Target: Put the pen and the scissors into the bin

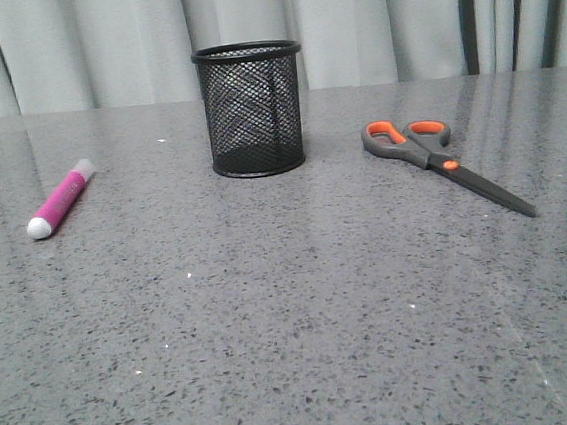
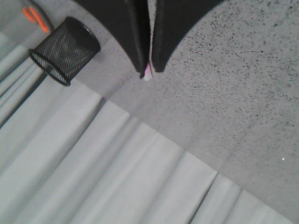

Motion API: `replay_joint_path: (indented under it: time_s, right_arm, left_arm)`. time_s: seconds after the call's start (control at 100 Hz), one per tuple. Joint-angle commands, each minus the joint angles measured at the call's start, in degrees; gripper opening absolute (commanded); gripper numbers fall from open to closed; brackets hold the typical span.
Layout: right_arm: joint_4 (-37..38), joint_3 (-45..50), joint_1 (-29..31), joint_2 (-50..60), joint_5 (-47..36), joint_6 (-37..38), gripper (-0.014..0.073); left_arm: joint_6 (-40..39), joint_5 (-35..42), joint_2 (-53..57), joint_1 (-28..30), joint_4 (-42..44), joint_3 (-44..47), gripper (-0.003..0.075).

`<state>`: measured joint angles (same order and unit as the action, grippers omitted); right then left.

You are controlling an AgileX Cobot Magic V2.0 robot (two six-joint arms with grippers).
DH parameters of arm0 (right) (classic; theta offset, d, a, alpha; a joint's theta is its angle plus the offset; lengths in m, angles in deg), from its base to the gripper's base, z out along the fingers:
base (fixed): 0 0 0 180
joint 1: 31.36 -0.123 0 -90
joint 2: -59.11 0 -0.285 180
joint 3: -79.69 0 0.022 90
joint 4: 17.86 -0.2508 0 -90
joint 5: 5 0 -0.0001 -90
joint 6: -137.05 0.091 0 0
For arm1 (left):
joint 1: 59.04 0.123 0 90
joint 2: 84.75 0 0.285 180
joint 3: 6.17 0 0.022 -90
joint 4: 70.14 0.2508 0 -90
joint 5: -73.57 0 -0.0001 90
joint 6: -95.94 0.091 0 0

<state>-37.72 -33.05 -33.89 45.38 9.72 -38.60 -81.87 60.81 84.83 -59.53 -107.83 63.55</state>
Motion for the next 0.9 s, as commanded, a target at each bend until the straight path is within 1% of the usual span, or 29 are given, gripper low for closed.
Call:
replay_joint_path:
  time_s: [0.0, 0.1, 0.15, 0.29, 0.39, 0.51, 0.67, 0.7, 0.77, 0.84, 0.89]
  right_arm:
    - [1.04, -6.00, 0.32, -6.18, 0.81, -0.24, -0.0056]
    - [1.16, -11.32, 0.32, -14.34, 5.47, -2.42, -0.0056]
    - [1.16, -14.21, 0.32, -18.11, 8.05, -3.93, -0.0056]
    - [1.16, -22.54, -0.04, -27.21, 16.41, -7.16, -0.0057]
    - [1.16, -27.17, -0.04, -31.47, 20.79, -9.00, -0.0057]
    - [1.16, -29.84, -0.04, -34.28, 22.01, -9.10, -0.0057]
    - [1.16, -30.53, -0.04, -35.26, 23.27, -9.10, -0.0048]
    - [1.16, -30.53, -0.04, -35.26, 23.52, -9.10, -0.0038]
    - [1.16, -30.53, -0.04, -35.26, 23.88, -9.10, 0.0013]
    - [1.05, -30.53, -0.04, -35.26, 23.88, -9.10, 0.0109]
    - [0.86, -30.53, -0.04, -35.26, 24.00, -9.10, 0.0216]
  left_arm:
    - [-0.20, -3.05, -4.58, -0.44, 6.87, -6.29, -0.0022]
    - [0.81, -10.22, -11.03, -0.44, 14.55, -13.35, -0.0022]
    - [2.68, -13.11, -14.15, -0.44, 15.94, -16.87, -0.0022]
    - [8.35, -20.46, -22.24, -0.44, 15.84, -26.37, -0.0022]
    - [8.37, -24.87, -26.87, -0.44, 15.58, -31.65, -0.0022]
    - [8.37, -28.38, -31.26, -0.44, 14.76, -35.01, -0.0021]
    - [8.47, -29.63, -35.24, -0.44, 12.16, -36.55, -0.0020]
    - [9.61, -29.97, -35.82, -0.44, 10.93, -36.69, -0.0020]
    - [16.43, -30.48, -37.28, -0.44, 6.42, -36.81, -0.0019]
    - [20.53, -30.48, -38.36, -0.44, 1.76, -36.81, -0.0015]
    - [22.45, -30.48, -39.13, -0.44, -0.71, -36.81, 0.0008]
